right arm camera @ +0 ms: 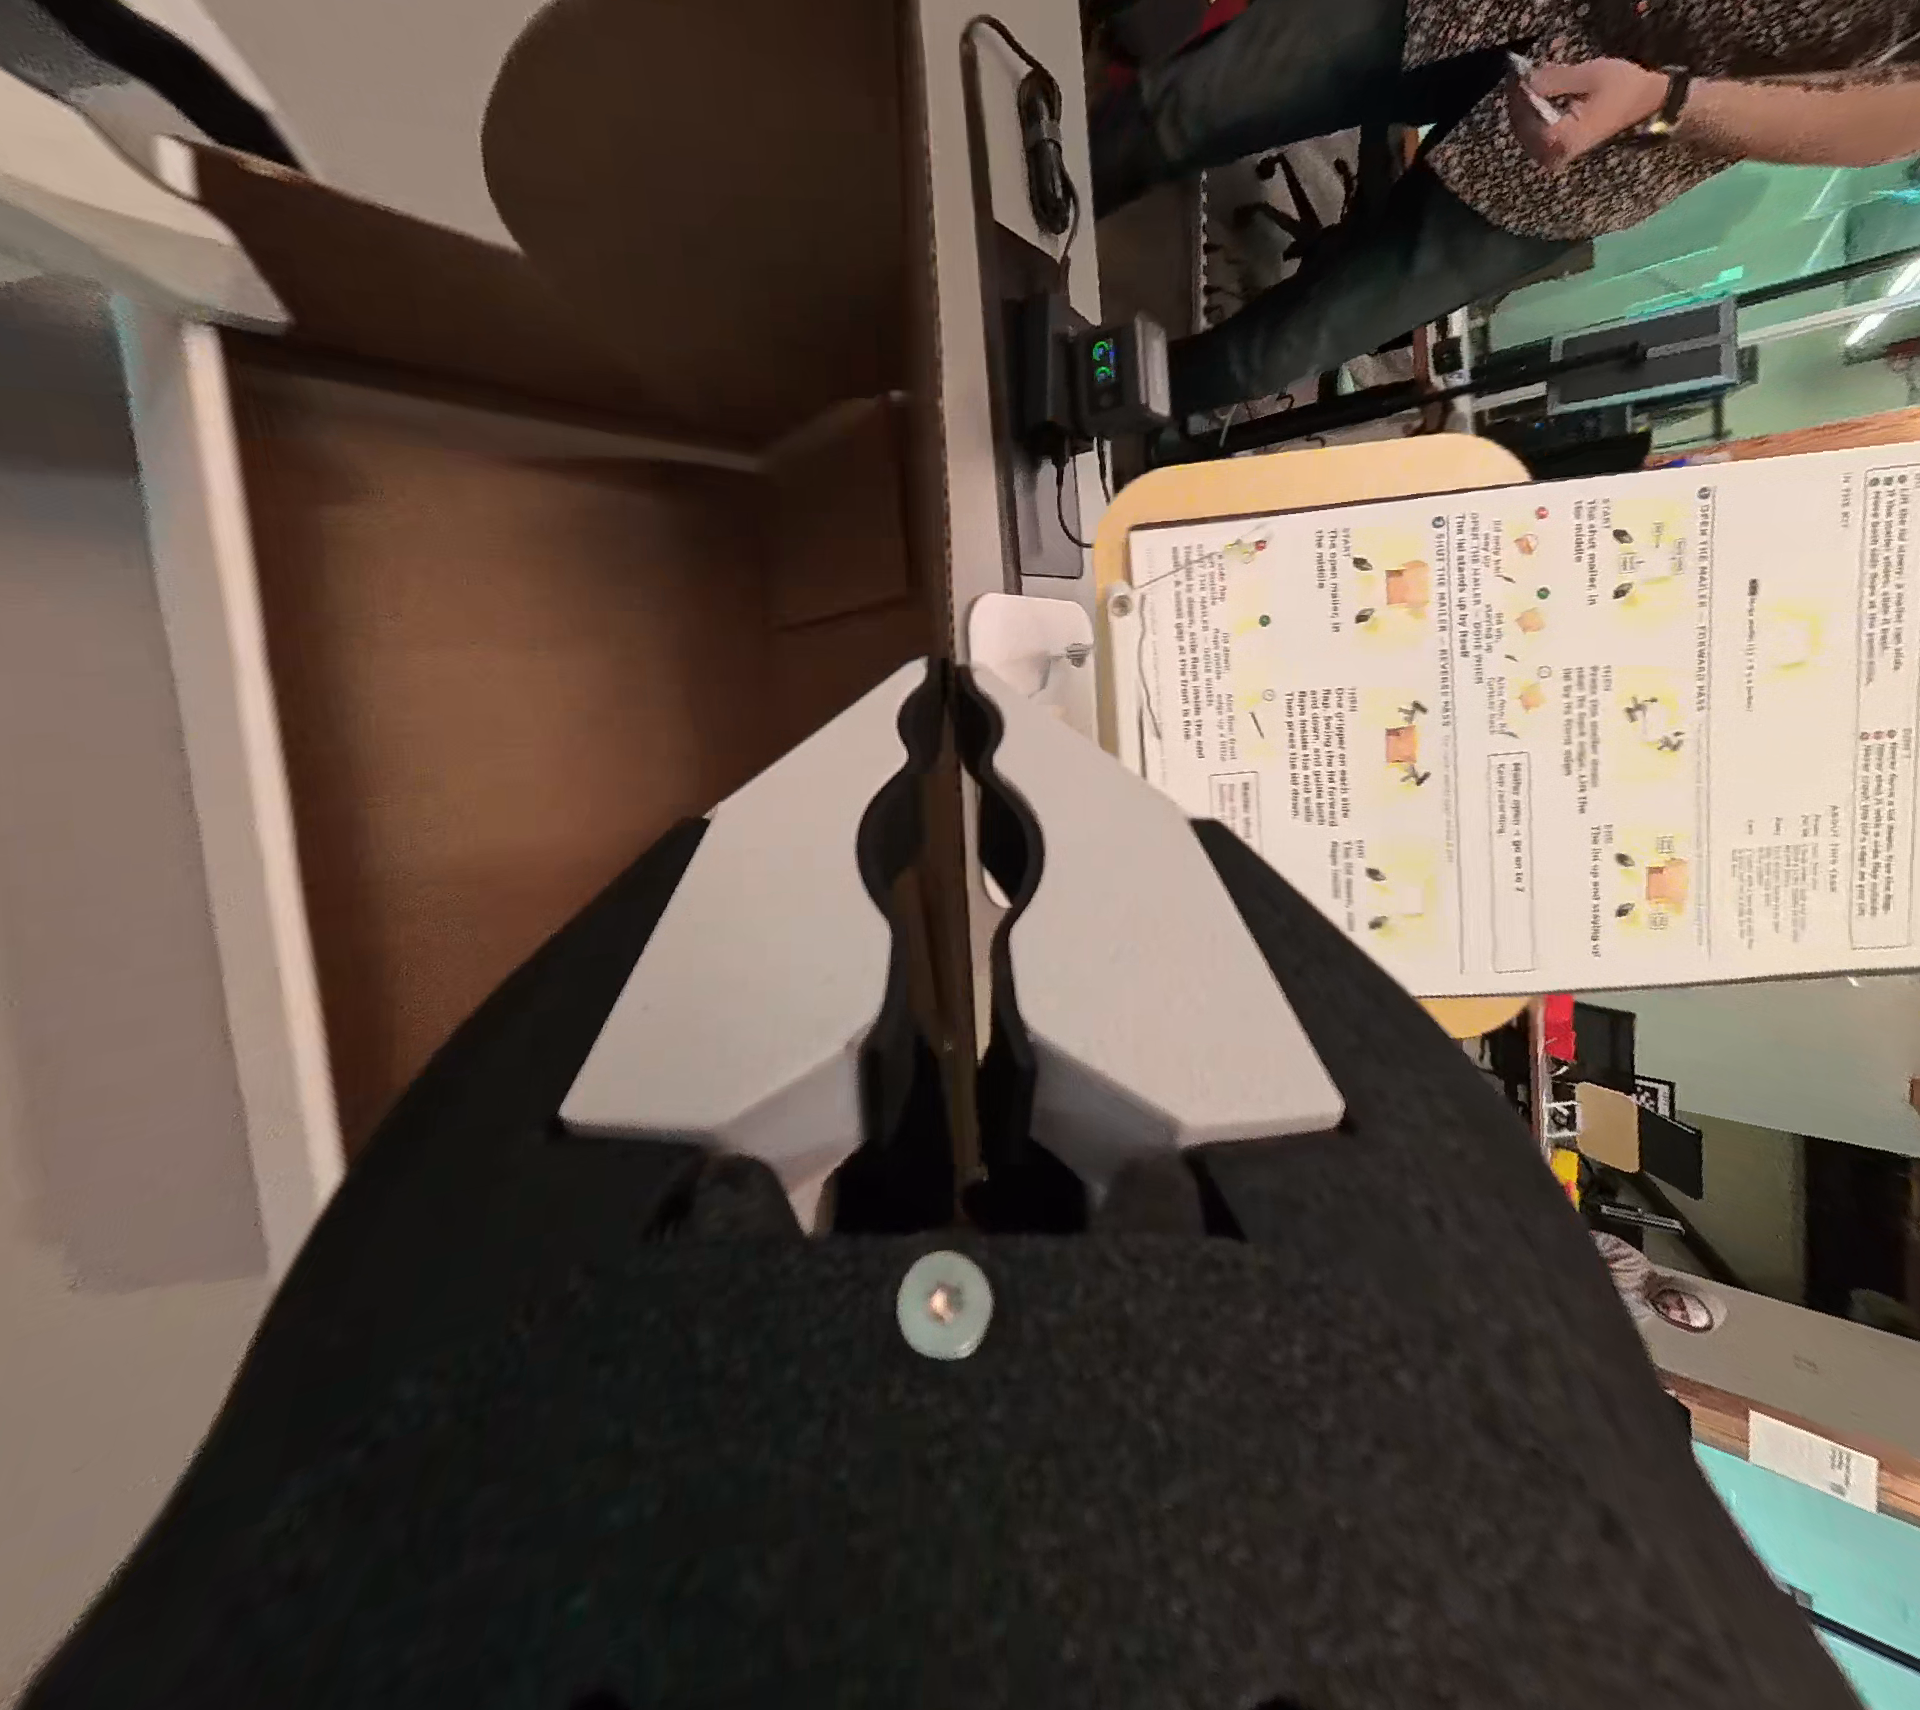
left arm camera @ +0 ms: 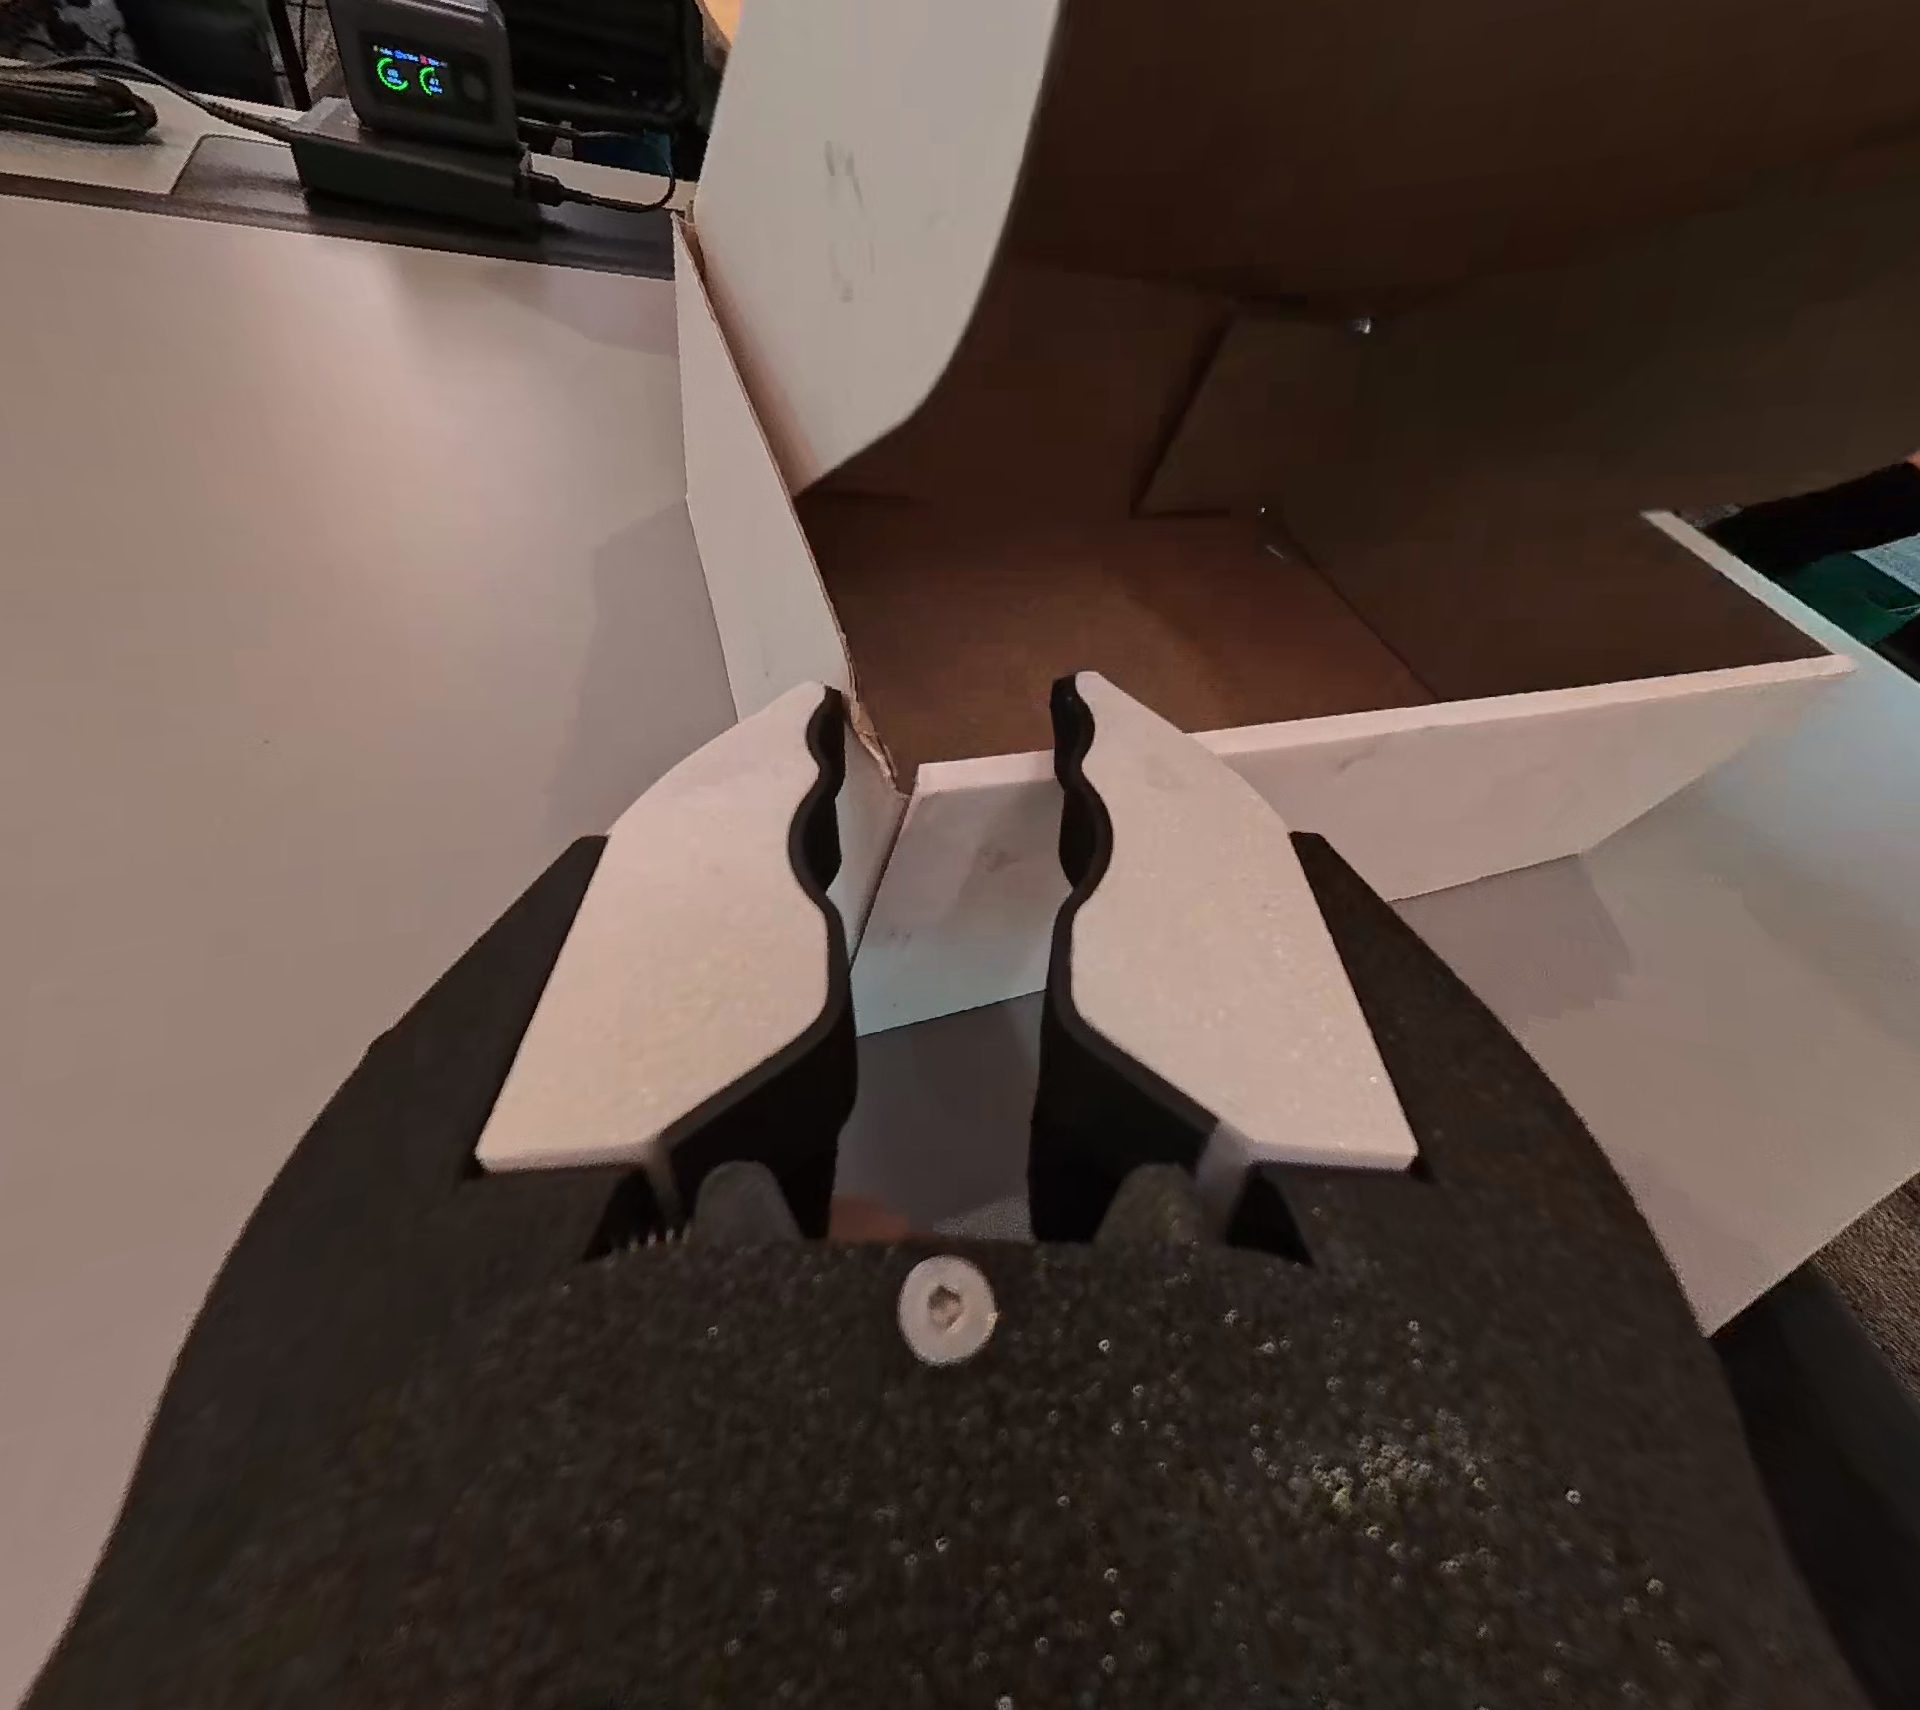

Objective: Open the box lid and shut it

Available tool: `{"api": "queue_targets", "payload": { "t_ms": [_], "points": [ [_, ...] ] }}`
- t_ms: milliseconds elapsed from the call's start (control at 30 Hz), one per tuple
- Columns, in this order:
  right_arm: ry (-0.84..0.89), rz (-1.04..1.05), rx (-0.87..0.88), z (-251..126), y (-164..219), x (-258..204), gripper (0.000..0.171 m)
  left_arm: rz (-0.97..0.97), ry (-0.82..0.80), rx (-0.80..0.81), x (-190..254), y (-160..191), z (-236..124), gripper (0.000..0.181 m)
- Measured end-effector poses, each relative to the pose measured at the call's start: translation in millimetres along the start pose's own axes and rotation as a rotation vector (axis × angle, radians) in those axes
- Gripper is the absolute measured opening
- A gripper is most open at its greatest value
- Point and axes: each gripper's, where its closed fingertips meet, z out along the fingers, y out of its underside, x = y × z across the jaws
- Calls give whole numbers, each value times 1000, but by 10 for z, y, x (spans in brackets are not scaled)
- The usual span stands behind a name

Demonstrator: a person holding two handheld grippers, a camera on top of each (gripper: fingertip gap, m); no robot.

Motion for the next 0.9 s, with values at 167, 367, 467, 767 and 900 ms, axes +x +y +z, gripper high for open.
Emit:
{"api": "queue_targets", "payload": {
  "t_ms": [167, 367, 467, 767, 900],
  "points": [
    [-37, 2, -35, 77, 14, 393, 4, 10, -1, 3, -1, 0, -3, 38],
    [-106, 58, -38, 181, 50, 661, 4, 18, -2, 5, -3, -1, -4, 38],
    [-98, 44, -39, 188, 37, 655, 4, 18, 1, 8, -3, -1, -2, 38],
    [151, -49, -98, 191, 77, 827, 10, 31, -2, 8, 1, -1, -8, 37],
    [356, -118, -123, 231, 88, 975, 15, 28, -3, 6, 0, -2, -6, 37]
  ]
}}
